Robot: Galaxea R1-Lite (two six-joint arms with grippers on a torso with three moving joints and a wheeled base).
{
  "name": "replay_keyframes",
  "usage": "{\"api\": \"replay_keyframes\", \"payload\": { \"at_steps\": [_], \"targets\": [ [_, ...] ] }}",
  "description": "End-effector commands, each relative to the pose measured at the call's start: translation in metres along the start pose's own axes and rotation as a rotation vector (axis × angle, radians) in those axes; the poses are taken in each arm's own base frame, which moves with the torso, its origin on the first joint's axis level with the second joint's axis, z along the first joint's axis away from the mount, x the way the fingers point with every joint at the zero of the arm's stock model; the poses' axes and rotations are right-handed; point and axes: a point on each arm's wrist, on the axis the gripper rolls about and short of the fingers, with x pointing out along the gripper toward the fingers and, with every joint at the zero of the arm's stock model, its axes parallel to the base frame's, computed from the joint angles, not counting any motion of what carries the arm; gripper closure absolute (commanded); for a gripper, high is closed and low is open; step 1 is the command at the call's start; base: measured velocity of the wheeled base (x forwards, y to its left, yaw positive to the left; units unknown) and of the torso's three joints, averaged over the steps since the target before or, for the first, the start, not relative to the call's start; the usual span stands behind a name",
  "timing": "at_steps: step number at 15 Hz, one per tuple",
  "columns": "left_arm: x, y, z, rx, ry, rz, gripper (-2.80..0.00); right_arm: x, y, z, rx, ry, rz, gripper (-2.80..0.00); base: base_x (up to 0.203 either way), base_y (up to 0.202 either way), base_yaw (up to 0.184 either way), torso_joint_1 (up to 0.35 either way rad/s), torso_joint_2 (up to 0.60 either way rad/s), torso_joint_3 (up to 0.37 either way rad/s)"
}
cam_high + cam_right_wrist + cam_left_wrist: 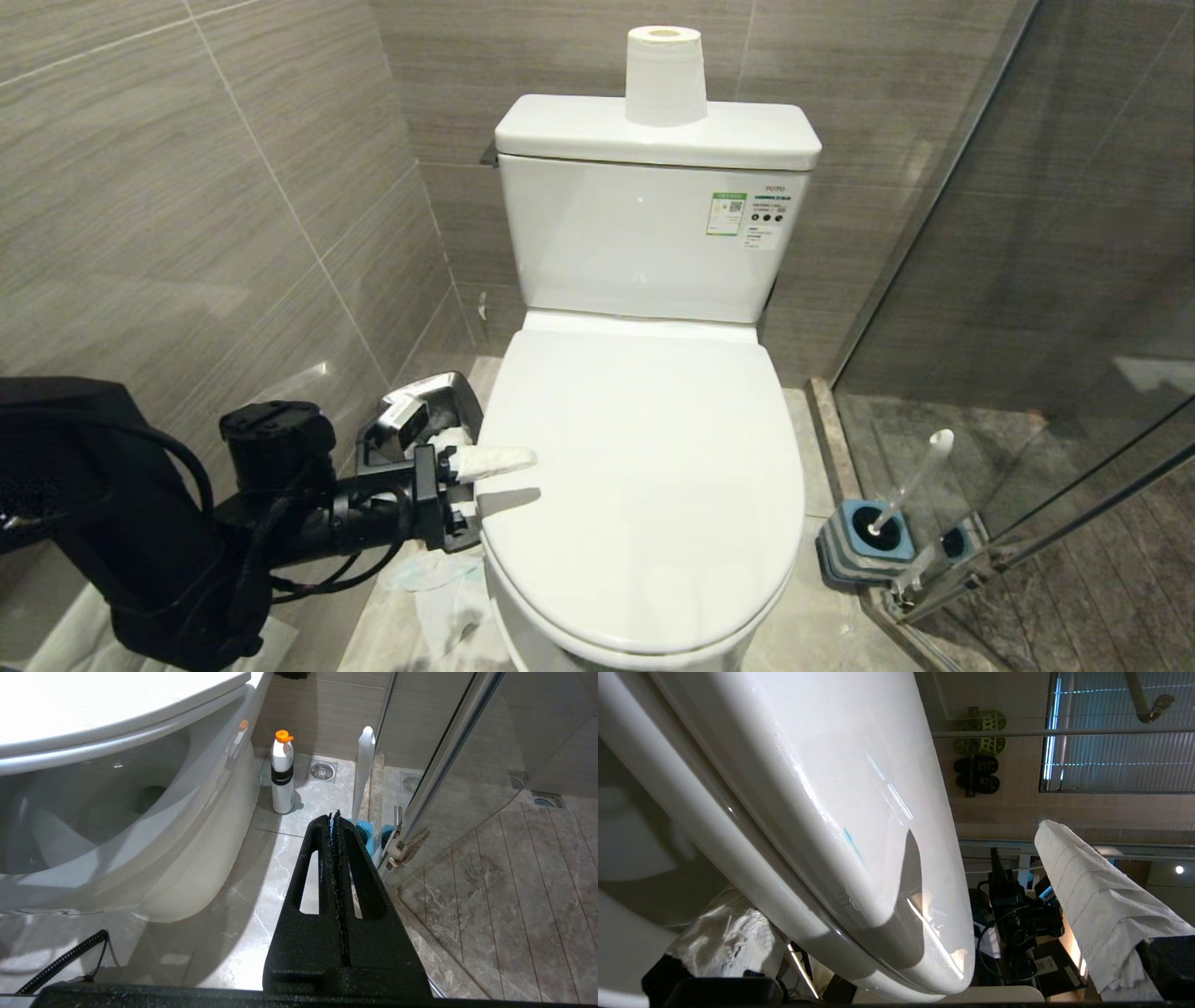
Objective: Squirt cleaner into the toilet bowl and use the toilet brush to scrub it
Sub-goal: Use the left hand to lift the toilet lid slightly
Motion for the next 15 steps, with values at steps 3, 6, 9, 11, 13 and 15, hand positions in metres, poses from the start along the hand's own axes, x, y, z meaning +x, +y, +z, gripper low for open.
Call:
{"api": "replay_keyframes", "payload": {
  "at_steps": [3,6,9,11,13,15],
  "targets": [
    [0.007,-0.009,-0.003,0.025,0.024,-0.029,-2.8,0.0,0.0,0.0,0.0,0.002,0.0,0.0,0.0,0.0,0.0,0.0,0.0,0.0],
    [0.01,-0.015,-0.002,0.031,0.029,-0.043,-2.8,0.0,0.0,0.0,0.0,0.002,0.0,0.0,0.0,0.0,0.0,0.0,0.0,0.0],
    [0.009,-0.03,0.005,-0.024,0.017,-0.072,-2.8,0.0,0.0,0.0,0.0,0.002,0.0,0.0,0.0,0.0,0.0,0.001,0.01,0.002],
    [0.012,-0.042,0.017,-0.052,-0.002,-0.103,-2.8,0.0,0.0,0.0,0.0,0.002,0.0,0.0,0.0,0.0,0.0,0.0,0.0,0.0],
    [0.013,-0.051,0.025,-0.043,-0.028,-0.123,-2.8,0.0,0.0,0.0,0.0,0.002,0.0,0.0,0.0,0.0,0.0,0.0,0.0,0.0],
    [0.013,-0.058,0.029,-0.019,-0.035,-0.138,-2.8,0.0,0.0,0.0,0.0,0.002,0.0,0.0,0.0,0.0,0.0,0.0,0.0,0.0]
  ]
}}
